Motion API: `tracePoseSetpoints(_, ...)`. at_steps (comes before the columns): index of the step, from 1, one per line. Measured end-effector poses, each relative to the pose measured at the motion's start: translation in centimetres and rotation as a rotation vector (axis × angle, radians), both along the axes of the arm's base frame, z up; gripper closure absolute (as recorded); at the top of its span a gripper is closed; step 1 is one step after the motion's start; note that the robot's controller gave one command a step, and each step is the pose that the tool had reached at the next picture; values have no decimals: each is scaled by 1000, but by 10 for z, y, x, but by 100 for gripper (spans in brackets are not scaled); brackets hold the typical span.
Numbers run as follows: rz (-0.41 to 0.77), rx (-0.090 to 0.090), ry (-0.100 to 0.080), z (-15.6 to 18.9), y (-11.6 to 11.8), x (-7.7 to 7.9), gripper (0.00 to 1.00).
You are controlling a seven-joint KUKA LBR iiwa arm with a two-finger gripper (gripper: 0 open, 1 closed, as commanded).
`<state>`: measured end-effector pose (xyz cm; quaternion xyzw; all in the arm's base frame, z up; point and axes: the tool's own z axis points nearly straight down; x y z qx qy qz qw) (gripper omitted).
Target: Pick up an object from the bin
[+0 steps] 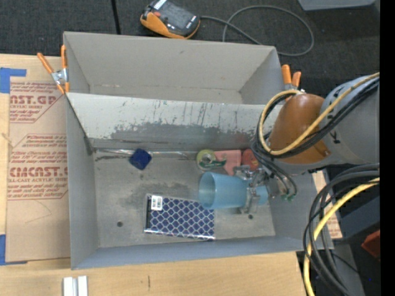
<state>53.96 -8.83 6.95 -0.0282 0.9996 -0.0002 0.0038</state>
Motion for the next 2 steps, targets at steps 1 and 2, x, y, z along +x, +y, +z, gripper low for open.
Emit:
tracePoseSetpoints(1, 0, 1, 4, 4, 0, -1, 100)
tracePoseSetpoints(2, 0, 0, 4, 17, 0, -1, 100)
